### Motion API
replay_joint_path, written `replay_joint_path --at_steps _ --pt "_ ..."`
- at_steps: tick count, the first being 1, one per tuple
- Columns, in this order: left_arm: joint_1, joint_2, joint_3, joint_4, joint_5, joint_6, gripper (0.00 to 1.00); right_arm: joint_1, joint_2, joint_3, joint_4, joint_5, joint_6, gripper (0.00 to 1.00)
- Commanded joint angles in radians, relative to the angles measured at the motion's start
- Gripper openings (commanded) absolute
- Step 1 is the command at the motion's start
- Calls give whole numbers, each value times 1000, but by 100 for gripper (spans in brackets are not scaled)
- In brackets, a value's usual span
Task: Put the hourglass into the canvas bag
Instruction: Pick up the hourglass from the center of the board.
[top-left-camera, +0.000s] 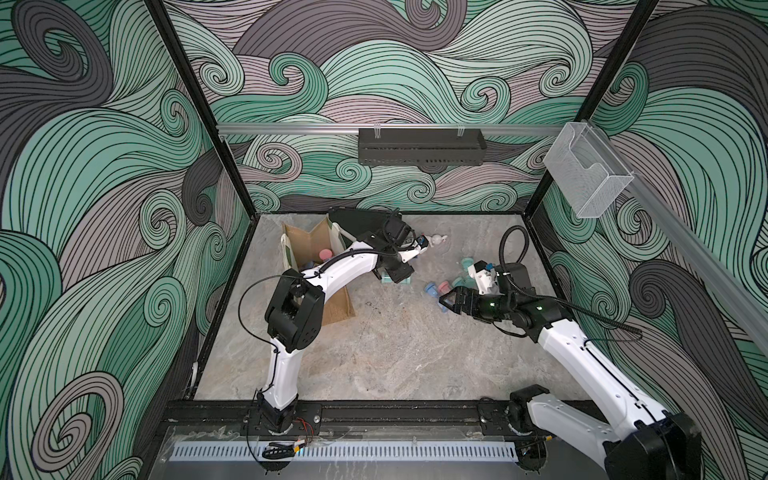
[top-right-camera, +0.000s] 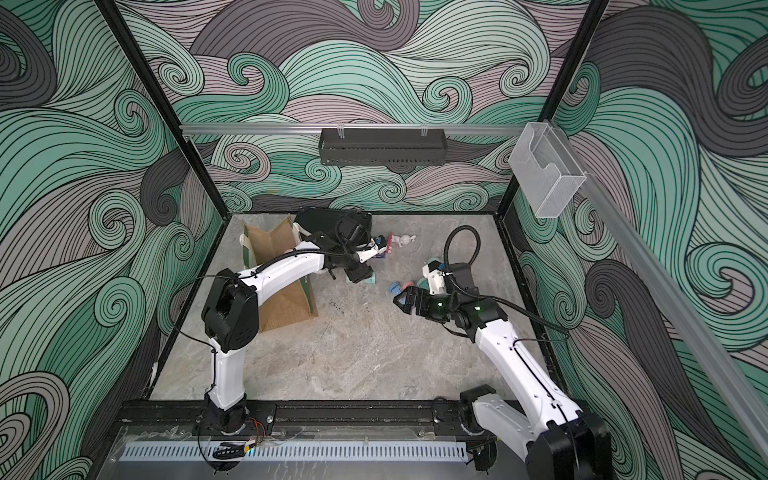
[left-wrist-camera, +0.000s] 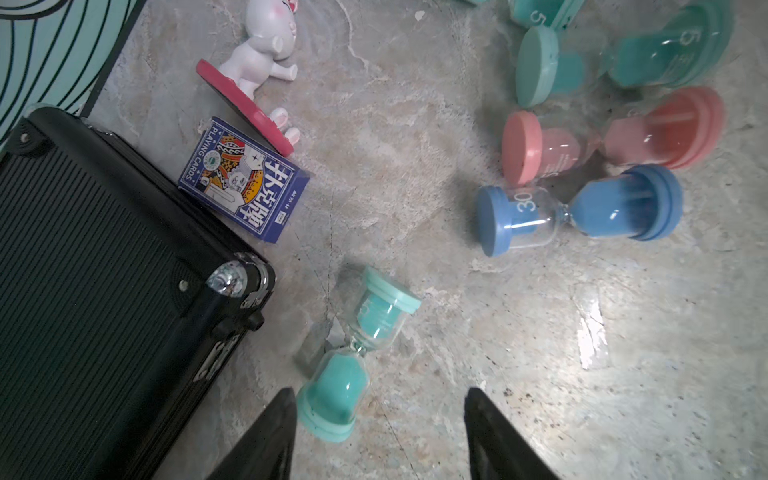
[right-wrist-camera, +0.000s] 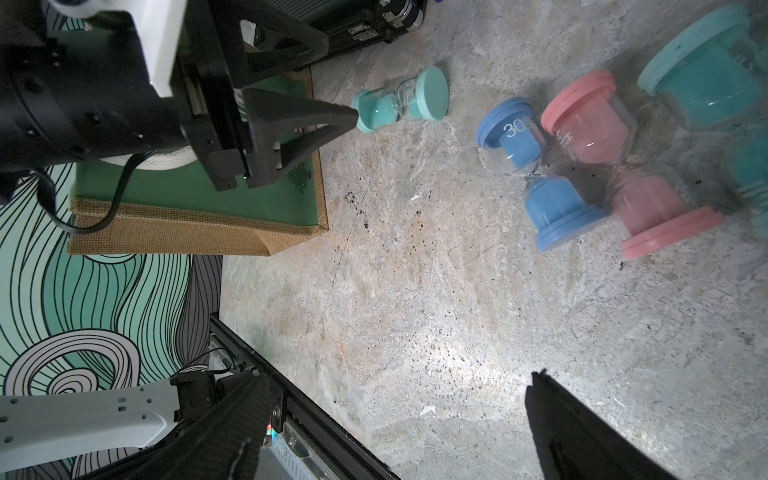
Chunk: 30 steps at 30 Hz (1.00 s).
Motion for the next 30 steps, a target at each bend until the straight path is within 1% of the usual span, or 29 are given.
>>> replay_joint_path --at_steps 1,5,9,14,20,27,30 --pt "-14 53 73 -61 3 45 63 -7 6 -12 49 -28 8 100" --pt "-17 105 104 -67 13 59 62 -8 23 -24 91 -38 39 100" --pt "-17 161 142 -74 7 68 62 -8 39 -12 93 -48 46 100" --pt "-17 227 208 -115 -14 76 59 -8 32 -9 94 -41 45 100" --pt "-17 296 255 -140 -37 79 55 -7 51 -7 102 -50 54 100" --pt "-17 327 265 -155 -31 56 47 -7 53 -9 108 -46 58 99" --pt "-19 329 266 -151 -10 46 46 -7 58 -10 108 -44 59 100"
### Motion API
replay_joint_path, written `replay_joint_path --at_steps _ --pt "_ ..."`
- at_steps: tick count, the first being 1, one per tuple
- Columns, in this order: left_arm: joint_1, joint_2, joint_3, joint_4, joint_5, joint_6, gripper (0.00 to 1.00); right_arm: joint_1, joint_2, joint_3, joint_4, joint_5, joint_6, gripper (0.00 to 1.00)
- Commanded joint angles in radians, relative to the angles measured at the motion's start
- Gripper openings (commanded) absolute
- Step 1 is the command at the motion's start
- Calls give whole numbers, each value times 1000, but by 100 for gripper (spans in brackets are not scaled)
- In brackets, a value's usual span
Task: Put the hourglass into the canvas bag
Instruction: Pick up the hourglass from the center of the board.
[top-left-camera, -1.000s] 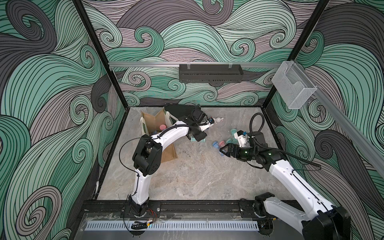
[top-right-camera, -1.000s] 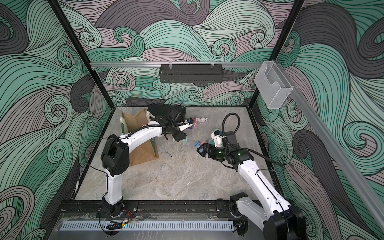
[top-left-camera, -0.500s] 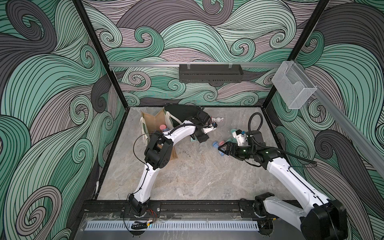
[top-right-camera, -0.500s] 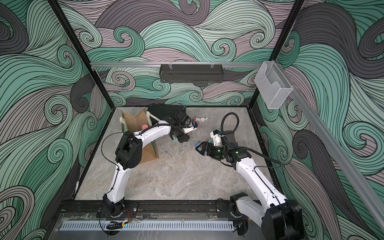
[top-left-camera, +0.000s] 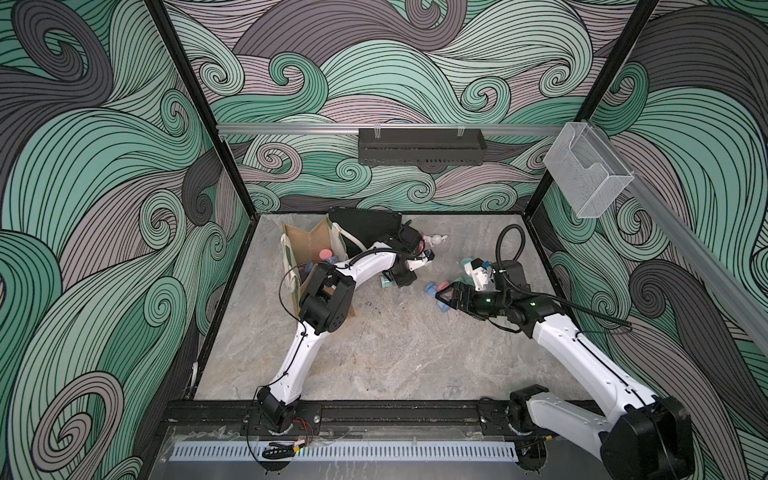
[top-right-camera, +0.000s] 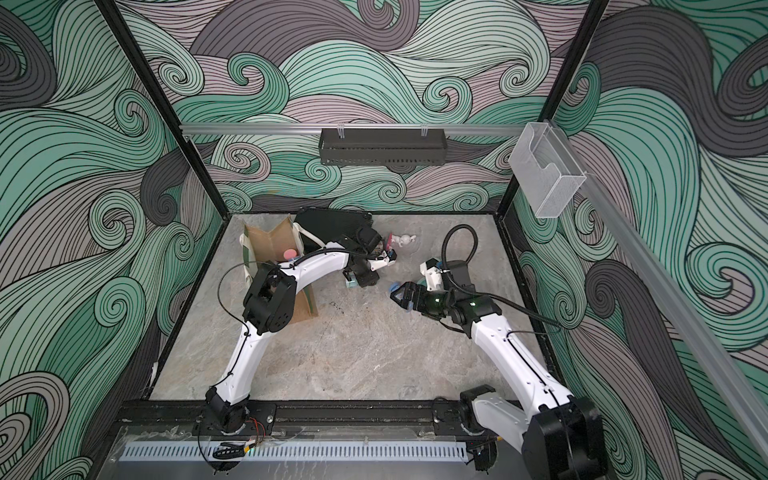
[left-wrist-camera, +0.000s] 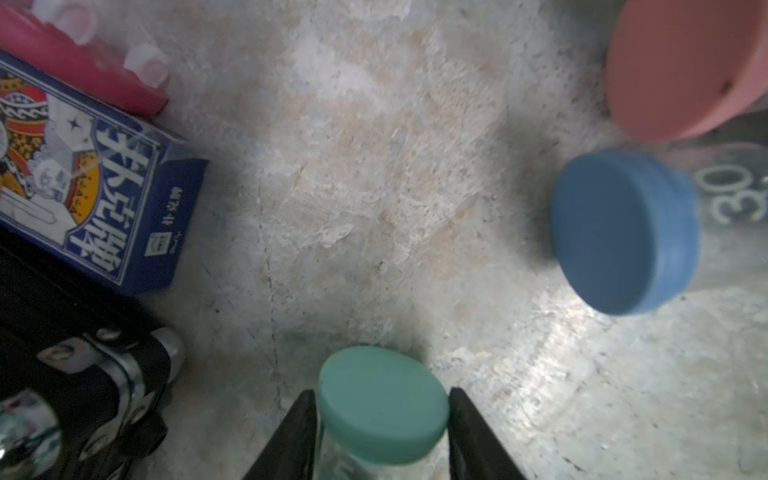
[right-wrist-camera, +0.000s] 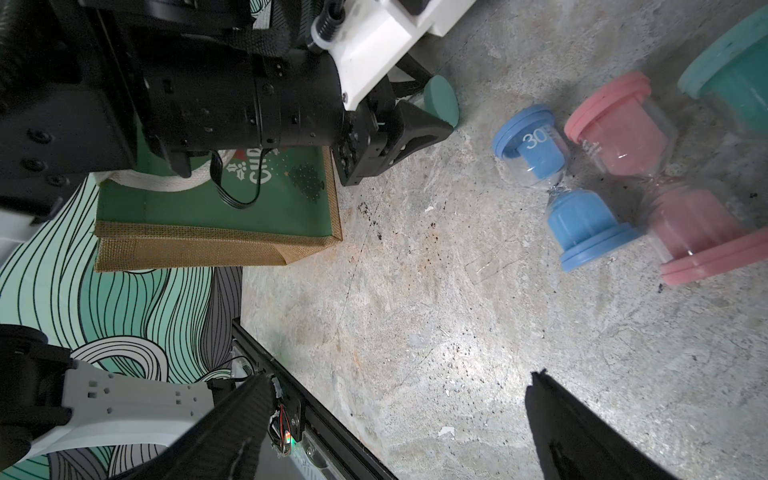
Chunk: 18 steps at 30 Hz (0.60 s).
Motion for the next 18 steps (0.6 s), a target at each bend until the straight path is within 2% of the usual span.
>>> replay_joint_path --at_steps 1,18 --pt "-8 27 31 -37 25 -17 46 -4 6 3 15 -5 7 100" --pt "-17 66 49 -11 37 -19 45 -4 7 5 19 -5 8 100"
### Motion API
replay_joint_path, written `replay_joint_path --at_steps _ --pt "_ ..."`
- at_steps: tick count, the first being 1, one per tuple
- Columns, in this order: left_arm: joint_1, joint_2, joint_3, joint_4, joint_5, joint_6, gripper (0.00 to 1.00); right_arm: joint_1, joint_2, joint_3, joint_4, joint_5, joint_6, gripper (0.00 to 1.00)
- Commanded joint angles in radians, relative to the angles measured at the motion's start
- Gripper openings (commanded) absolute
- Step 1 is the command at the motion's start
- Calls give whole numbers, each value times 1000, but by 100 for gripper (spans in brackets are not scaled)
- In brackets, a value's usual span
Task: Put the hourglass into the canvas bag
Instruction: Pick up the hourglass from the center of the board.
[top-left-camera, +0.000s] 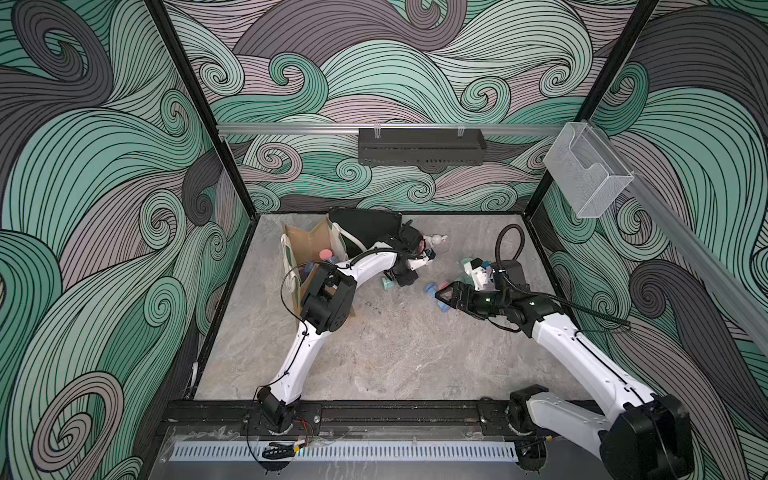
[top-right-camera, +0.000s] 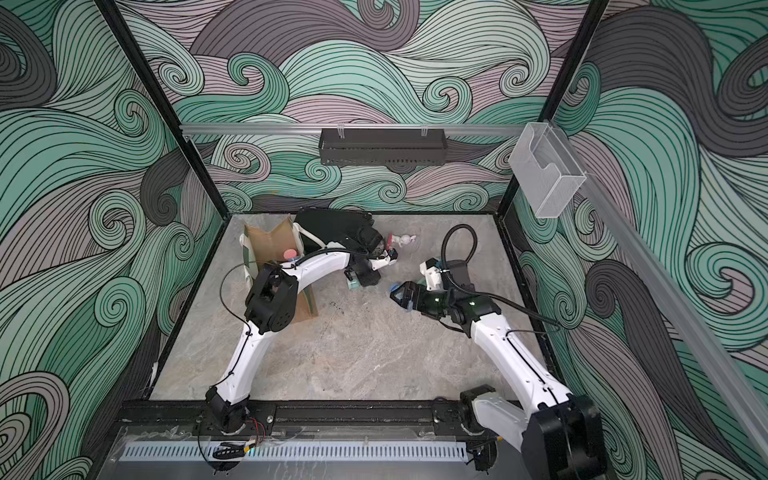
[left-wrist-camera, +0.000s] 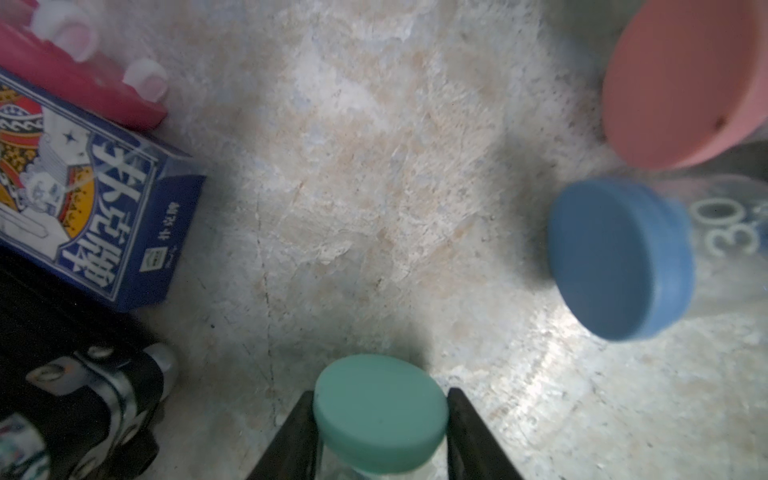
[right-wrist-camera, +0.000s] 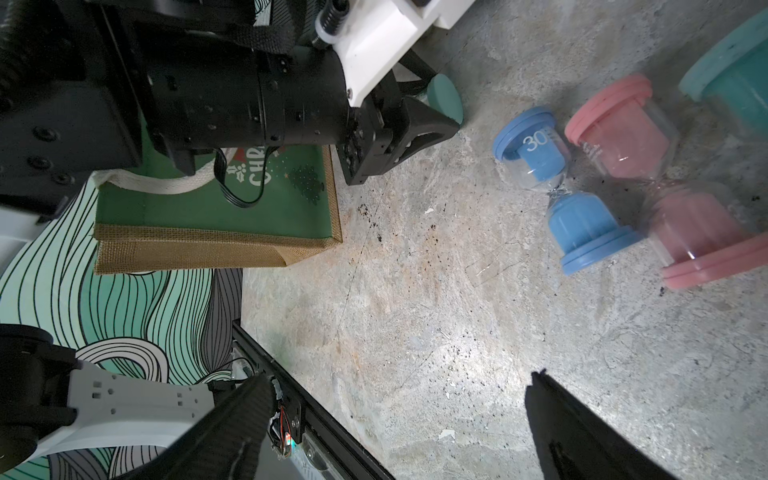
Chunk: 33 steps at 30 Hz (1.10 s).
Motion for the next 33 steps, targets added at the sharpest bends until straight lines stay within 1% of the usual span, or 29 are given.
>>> replay_joint_path --at_steps 1,8,20,21,22,23,29,33 --pt "-15 48 22 -13 18 -1 45 -4 2 5 9 -5 7 100" --pt "-25 59 30 -7 -18 -1 46 -4 1 7 3 -4 8 100" --pt "-34 69 44 -1 -43 1 47 -4 3 3 10 -6 15 100" --pt "-34 69 45 -3 -44 0 46 -4 3 5 8 -5 15 100" --pt "-33 71 49 -7 -45 1 40 -4 4 6 9 -8 15 100" --pt "-34 70 56 -15 -45 -2 37 -3 3 8 9 -8 15 100" --pt "-38 44 61 -19 -41 -15 36 -4 -4 18 -4 -7 7 100" --pt "-37 -12 58 -25 -57 -51 34 -4 -18 46 -43 9 -20 100"
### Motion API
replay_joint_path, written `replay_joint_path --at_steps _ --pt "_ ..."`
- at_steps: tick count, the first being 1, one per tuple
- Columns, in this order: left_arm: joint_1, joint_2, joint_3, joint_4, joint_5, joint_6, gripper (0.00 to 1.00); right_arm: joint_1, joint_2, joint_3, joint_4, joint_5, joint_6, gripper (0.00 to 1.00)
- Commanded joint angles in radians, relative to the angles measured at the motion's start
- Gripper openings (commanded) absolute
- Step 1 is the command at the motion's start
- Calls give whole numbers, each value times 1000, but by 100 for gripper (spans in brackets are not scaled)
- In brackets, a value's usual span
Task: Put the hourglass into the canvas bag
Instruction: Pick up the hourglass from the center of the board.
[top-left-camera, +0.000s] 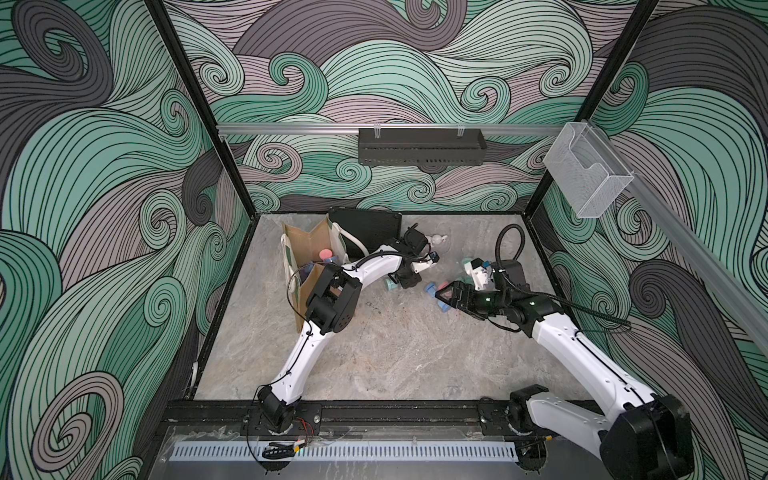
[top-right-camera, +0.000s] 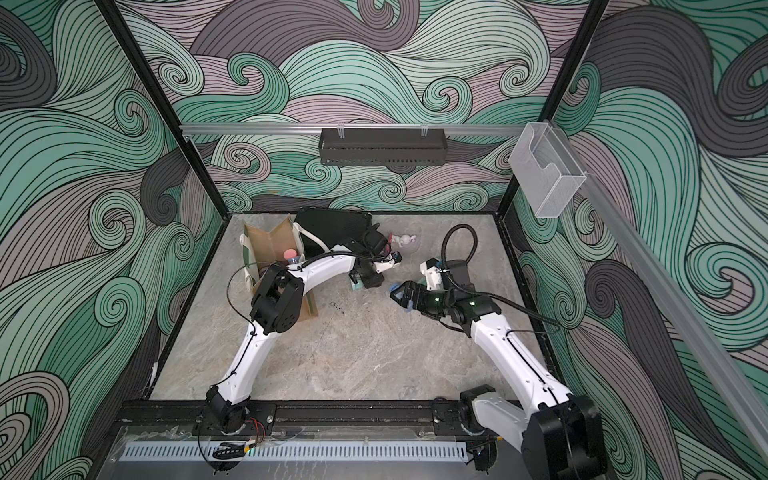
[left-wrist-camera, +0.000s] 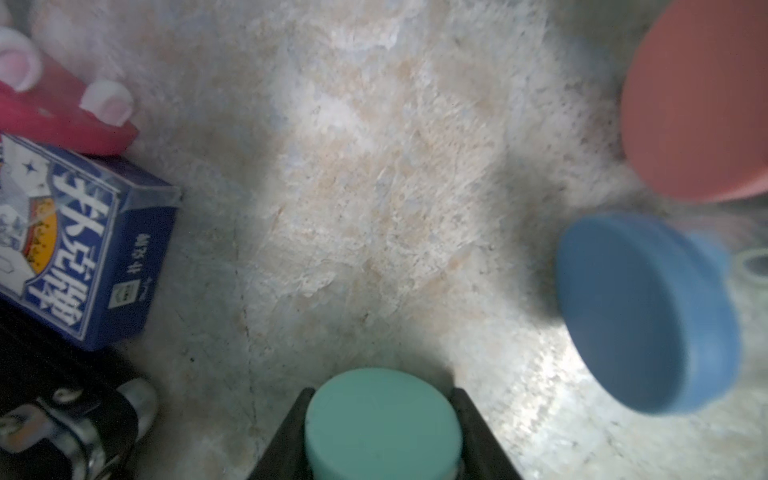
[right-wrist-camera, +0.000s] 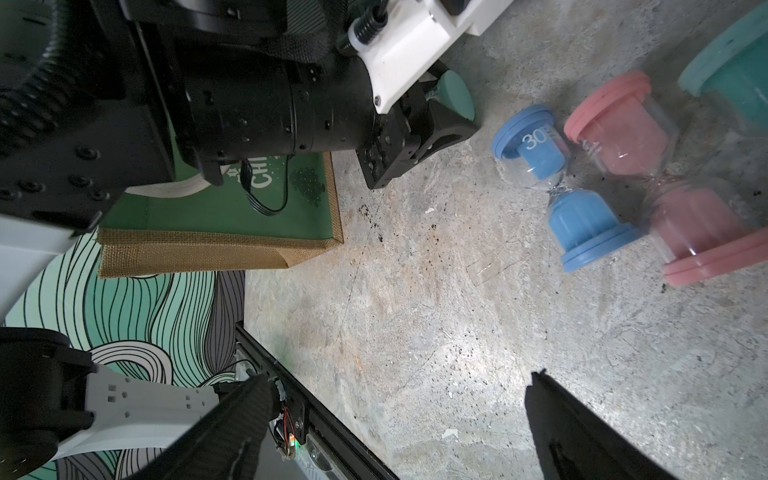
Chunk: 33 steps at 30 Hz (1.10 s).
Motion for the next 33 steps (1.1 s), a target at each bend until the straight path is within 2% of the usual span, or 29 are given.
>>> replay_joint_path --at_steps 1,6,15,19,24,28,31,33 --pt "-9 -65 33 -41 -11 -40 34 -4 -20 48 -39 12 -36 100" --pt "-8 -181 -15 -17 -16 -96 34 -3 -44 99 -89 13 -55 100" --pt "-5 -450 -131 32 -132 -246 29 36 -116 169 -138 12 -47 100" --pt "-5 -595 -186 42 -226 -351 26 99 -121 188 -121 24 -44 100" --pt "0 -801 -332 120 -299 -439 25 201 -110 190 -71 60 -43 100" --pt "12 -942 -411 118 -419 -526 22 274 -73 203 -22 63 -39 100" --pt "47 -1035 -469 128 -478 -578 20 319 -51 206 23 72 -34 100" --pt "94 -1073 -503 134 -461 -623 20 350 -35 208 54 75 -33 100"
